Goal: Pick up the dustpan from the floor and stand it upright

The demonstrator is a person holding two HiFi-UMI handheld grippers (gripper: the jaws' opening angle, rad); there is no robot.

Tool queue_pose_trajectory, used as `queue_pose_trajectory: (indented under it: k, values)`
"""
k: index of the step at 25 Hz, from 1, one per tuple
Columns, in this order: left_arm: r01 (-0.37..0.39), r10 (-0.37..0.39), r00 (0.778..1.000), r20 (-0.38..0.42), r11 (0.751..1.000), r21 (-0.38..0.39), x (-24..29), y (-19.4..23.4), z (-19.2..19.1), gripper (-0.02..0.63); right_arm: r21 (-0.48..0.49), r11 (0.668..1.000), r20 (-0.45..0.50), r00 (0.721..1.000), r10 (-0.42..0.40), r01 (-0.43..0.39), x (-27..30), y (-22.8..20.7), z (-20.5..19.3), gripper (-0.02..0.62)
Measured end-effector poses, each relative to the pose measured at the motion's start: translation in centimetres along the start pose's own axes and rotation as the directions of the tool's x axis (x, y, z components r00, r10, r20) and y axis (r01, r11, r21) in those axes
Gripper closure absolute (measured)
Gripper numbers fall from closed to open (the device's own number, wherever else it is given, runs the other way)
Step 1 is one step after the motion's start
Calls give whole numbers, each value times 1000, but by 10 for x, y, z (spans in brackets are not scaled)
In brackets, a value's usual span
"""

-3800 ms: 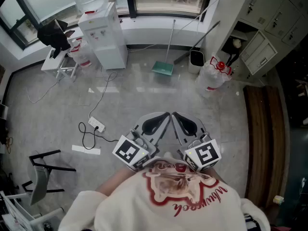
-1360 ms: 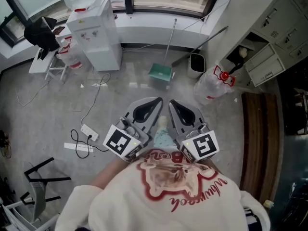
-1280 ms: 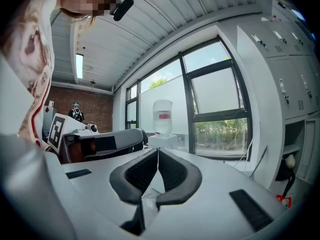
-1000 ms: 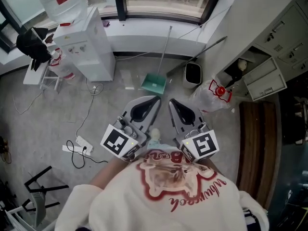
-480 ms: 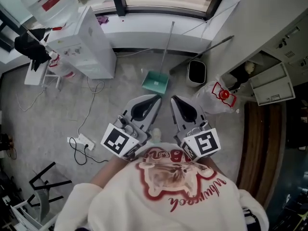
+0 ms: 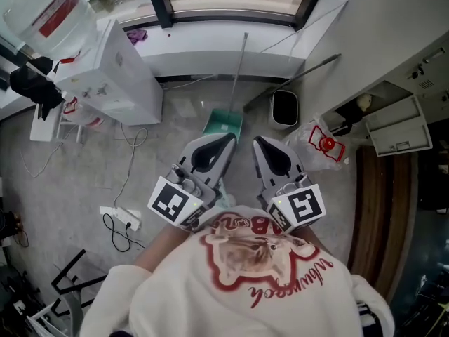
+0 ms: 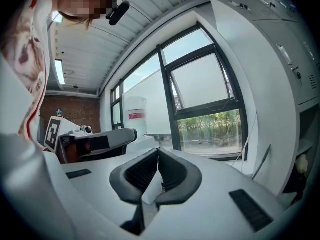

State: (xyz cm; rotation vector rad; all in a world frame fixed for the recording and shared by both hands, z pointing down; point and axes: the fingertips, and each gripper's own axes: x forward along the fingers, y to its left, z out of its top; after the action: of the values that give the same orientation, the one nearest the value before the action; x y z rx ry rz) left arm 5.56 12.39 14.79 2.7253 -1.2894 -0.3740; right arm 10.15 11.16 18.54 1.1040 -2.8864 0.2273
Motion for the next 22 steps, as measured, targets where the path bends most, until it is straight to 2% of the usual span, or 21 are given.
queue_pose_trajectory:
  k: [5,14,19,22]
  values:
    - [20,-20,1000,-16,1000,-16,30,45,-2,586,10,1000,-10,1000,-12,12,49,-27,2,571]
    - [29,-32,997,-63,998,-50,88,160,-10,586,48,998,-63,998,-29,32,163,-76,-7,571]
    - [41,-47,995,-88,997,-70,114,213,-23,586,69,995,-84,994,-70,76,218,-108,-15,571]
    - [43,-49,993,-109,997,-57,125,242,-39,586,59,994,-72,994,-85,89,247,-124,-17,570]
